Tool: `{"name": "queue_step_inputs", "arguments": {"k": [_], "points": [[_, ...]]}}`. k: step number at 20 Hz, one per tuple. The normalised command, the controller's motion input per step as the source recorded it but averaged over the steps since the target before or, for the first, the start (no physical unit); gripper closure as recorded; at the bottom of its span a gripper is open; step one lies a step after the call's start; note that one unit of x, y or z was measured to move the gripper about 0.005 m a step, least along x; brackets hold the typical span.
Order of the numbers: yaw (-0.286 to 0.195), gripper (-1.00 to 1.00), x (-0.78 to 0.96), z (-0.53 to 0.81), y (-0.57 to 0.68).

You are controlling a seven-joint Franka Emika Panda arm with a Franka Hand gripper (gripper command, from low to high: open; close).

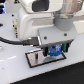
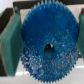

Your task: Insert the blue gear onto the right peg, followed by the red gear

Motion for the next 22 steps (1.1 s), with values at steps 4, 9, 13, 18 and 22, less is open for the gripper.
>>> {"name": "queue_step_inputs", "arguments": {"k": [4, 9, 13, 18, 22], "points": [[0.0, 1.0, 0.01, 0.31, 0.03], [0.0, 1.0, 0.07, 0.06, 0.0], [0.0, 1.0, 0.24, -0.09, 0.02], [0.0, 1.0, 0.29, -0.09, -0.01], [0.0, 1.0, 0.21, -0.06, -0.05]]}}
